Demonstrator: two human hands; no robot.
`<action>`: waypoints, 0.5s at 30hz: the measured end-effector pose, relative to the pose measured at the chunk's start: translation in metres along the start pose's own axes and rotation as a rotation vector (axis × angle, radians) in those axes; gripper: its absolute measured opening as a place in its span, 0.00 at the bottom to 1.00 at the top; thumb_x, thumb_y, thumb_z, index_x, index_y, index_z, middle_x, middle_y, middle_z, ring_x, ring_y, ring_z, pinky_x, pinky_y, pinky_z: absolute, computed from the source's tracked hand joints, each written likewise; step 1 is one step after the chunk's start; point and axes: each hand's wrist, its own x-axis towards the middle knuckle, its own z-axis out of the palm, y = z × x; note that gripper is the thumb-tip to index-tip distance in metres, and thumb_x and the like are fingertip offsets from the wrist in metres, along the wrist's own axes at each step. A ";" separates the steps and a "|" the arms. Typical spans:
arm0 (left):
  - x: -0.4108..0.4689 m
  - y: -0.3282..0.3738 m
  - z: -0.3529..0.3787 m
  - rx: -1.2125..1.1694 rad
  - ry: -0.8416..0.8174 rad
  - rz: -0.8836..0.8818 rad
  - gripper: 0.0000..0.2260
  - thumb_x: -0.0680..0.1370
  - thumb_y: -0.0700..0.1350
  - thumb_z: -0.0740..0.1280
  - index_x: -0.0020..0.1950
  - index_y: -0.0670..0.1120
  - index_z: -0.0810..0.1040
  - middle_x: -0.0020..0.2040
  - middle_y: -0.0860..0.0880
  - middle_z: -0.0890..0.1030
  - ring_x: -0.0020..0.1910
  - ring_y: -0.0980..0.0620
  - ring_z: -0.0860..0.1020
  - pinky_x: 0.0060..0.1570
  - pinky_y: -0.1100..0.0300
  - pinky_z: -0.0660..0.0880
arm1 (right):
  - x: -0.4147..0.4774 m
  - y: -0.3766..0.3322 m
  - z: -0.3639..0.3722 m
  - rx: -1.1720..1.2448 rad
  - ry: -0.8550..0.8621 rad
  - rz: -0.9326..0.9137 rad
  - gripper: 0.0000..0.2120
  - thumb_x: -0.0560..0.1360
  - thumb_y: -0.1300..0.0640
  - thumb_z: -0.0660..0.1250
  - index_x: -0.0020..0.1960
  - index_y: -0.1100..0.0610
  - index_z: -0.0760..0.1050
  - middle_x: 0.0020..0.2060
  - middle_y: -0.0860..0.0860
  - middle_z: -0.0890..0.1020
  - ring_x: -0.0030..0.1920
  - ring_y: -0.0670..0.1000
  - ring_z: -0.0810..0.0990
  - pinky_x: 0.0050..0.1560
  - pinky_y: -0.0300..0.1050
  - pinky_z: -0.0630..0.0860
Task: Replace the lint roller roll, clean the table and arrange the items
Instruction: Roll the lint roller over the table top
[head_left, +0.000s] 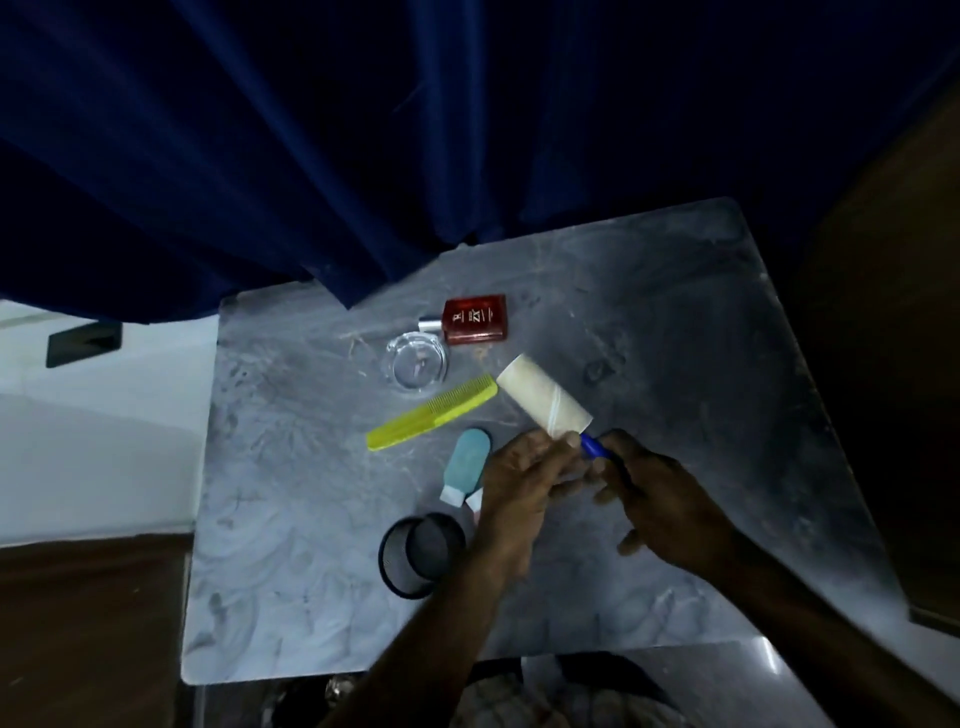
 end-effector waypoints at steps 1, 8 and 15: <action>0.004 -0.002 -0.003 -0.001 0.001 -0.027 0.10 0.73 0.55 0.79 0.51 0.53 0.90 0.49 0.43 0.91 0.49 0.48 0.90 0.47 0.60 0.85 | 0.005 -0.001 -0.005 -0.089 -0.043 0.023 0.06 0.84 0.49 0.59 0.60 0.41 0.69 0.48 0.46 0.82 0.47 0.47 0.85 0.31 0.56 0.85; 0.038 -0.005 -0.011 0.122 -0.007 -0.001 0.04 0.81 0.46 0.75 0.53 0.55 0.87 0.52 0.48 0.91 0.53 0.46 0.89 0.49 0.57 0.87 | 0.027 -0.007 -0.003 -0.611 0.029 -0.119 0.11 0.83 0.46 0.57 0.59 0.52 0.70 0.44 0.50 0.83 0.45 0.56 0.85 0.46 0.52 0.80; 0.068 -0.026 -0.008 1.293 0.084 0.354 0.41 0.81 0.54 0.70 0.88 0.42 0.54 0.88 0.42 0.57 0.87 0.43 0.55 0.85 0.48 0.56 | 0.073 0.003 0.006 -0.540 0.308 -0.066 0.13 0.83 0.47 0.60 0.55 0.58 0.74 0.45 0.56 0.83 0.45 0.59 0.83 0.45 0.51 0.77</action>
